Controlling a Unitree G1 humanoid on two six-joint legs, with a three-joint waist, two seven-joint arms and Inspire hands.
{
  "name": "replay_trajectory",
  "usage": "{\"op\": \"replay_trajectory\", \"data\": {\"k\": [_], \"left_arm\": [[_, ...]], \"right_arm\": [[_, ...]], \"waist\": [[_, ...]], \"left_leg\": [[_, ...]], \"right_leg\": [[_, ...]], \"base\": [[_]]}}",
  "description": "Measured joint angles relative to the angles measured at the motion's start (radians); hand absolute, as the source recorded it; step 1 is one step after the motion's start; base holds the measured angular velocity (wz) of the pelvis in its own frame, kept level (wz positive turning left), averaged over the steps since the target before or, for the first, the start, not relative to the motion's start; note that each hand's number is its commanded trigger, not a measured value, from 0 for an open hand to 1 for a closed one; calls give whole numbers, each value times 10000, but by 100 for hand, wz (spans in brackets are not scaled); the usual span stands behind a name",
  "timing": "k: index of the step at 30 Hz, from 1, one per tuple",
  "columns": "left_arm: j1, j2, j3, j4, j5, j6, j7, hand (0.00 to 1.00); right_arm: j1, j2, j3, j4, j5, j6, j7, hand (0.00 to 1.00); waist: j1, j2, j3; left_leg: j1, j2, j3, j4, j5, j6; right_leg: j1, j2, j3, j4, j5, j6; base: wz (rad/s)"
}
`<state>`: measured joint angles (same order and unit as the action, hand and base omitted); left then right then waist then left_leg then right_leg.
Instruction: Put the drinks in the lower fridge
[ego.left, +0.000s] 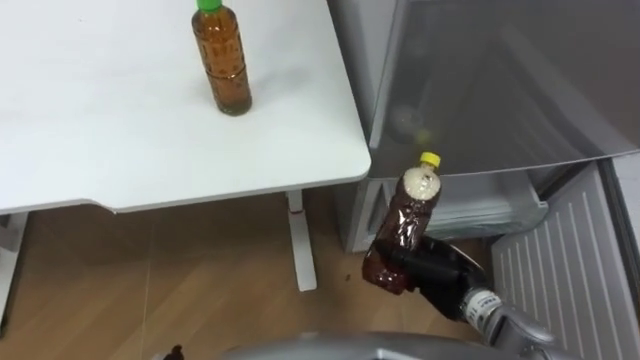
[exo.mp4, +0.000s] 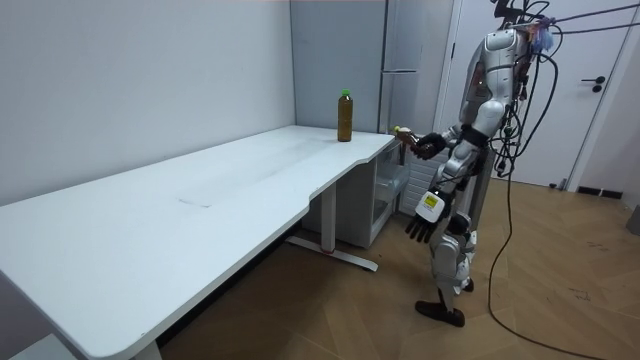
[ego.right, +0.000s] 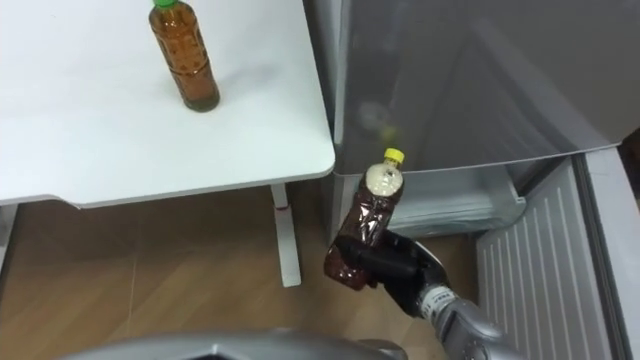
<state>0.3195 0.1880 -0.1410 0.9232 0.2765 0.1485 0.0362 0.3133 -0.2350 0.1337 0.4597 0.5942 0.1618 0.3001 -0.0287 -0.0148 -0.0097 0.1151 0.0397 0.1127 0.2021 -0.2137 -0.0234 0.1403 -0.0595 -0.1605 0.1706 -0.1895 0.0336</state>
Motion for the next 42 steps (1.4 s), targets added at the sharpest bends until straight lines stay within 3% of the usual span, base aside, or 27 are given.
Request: {"op": "replay_trajectory", "data": {"k": [3, 4, 10, 15, 20, 27, 34, 42], "left_arm": [[-17, -5, 1, 0, 3, -2, -10, 0], [-20, -10, 1, 1, -1, -15, -12, 0], [6, -54, 26, 8, -1, -23, 25, 0], [3, -116, 231, 28, -10, -40, 140, 0], [24, -117, 240, 47, -20, -100, 218, 0], [66, -157, 250, 36, -77, -144, 221, 0], [365, -201, 278, 36, -88, -198, 225, 0], [320, -389, 624, 15, -111, -95, 105, 0]], "right_arm": [[76, 0, -31, 37, 40, -16, -296, 100], [76, 4, -26, 126, 40, -75, -399, 100], [85, 41, -122, 351, 397, -195, -1241, 100], [65, 120, -892, 518, 1603, -244, -2320, 100], [-284, 136, -1170, 1274, 2585, -714, -3194, 100], [-534, 196, -1163, 1584, 3879, -750, -4346, 100], [-641, 246, -1166, 1585, 5036, -821, -4746, 100], [-1190, 189, -1228, 2029, 7177, -852, -4928, 100]], "waist": [[14, 10, 17], [42, 53, 76], [-67, 70, 64], [-208, 83, 71], [-184, 60, 84], [7, 48, 130], [71, 7, 187], [66, 10, 175]], "left_leg": [[22, 9, 44, -42, -3, -4], [52, 23, 123, -58, -7, -9], [147, 24, 254, -140, -14, -6], [173, 24, 257, -178, -14, -6], [192, 24, 260, -189, -14, -6], [218, 21, 250, -160, -13, -7], [325, 8, 238, -158, -17, -3], [77, -2, 127, 59, -84, 17]], "right_leg": [[16, 15, 45, -20, 0, 1], [10, 23, 109, -15, 0, 0], [10, 25, 247, -13, -3, 5], [23, 29, 237, -27, -5, 8], [22, 24, 239, -25, -6, 9], [19, 22, 231, -18, -13, 19], [165, 11, 233, -29, -53, 39], [57, -22, 111, 12, -104, 49]], "base": [[-5], [-11], [-7], [0], [0], [0], [0], [4]]}}
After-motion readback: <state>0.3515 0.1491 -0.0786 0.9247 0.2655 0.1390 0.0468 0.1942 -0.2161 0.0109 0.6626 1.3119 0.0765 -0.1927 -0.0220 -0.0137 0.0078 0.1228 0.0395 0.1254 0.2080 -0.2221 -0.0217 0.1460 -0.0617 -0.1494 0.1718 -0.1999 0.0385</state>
